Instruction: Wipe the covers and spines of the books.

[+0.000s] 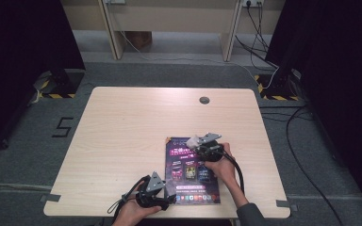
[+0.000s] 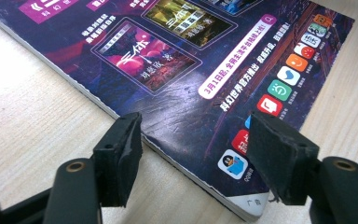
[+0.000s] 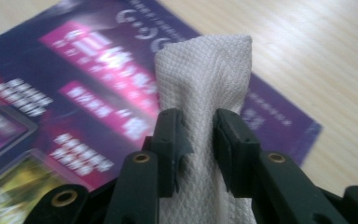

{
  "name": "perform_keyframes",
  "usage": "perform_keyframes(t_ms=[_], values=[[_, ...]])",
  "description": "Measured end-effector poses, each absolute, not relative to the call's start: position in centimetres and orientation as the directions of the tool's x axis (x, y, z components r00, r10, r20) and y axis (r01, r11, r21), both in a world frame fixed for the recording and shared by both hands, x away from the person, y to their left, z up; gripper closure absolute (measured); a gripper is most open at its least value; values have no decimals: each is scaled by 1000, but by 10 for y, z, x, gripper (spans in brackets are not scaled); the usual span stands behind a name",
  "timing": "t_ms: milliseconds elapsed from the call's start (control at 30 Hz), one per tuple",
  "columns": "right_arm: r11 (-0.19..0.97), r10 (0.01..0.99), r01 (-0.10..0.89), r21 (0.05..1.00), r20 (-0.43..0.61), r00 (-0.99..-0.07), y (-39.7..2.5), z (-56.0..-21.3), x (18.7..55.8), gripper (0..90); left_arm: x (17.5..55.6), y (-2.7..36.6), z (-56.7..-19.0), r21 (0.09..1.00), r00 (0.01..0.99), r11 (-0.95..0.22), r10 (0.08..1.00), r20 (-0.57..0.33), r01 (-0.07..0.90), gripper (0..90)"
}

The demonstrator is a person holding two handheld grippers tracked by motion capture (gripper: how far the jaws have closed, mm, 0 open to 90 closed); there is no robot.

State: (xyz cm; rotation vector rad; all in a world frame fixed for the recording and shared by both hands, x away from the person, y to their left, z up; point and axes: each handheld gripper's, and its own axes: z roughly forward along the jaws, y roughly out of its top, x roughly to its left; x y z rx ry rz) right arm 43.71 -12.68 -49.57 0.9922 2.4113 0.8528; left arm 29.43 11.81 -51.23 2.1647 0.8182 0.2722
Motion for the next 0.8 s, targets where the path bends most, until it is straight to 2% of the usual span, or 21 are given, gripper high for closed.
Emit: perform_keyframes(t_ms=[133, 200, 367, 533, 700, 800], values=[[516, 776, 528, 675, -106, -622, -142, -496, 451, 699, 294, 118, -512, 742, 768, -479, 637, -73, 468, 341], [471, 798, 554, 687, -63, -600, -148, -498, 455, 698, 295, 118, -512, 742, 767, -478, 637, -76, 471, 340], [419, 799, 564, 711, 6, -601, -151, -494, 456, 655, 295, 118, -512, 741, 767, -477, 637, -79, 473, 339], [462, 794, 545, 699, -53, -605, -153, -492, 456, 726, 295, 118, -513, 742, 767, -476, 637, -78, 471, 338], [445, 791, 561, 697, -14, -611, -150, -497, 455, 735, 295, 118, -513, 742, 765, -475, 639, -79, 473, 334], [478, 767, 537, 695, -33, -641, -136, -498, 449, 722, 296, 119, -513, 741, 764, -474, 640, -81, 476, 320]])
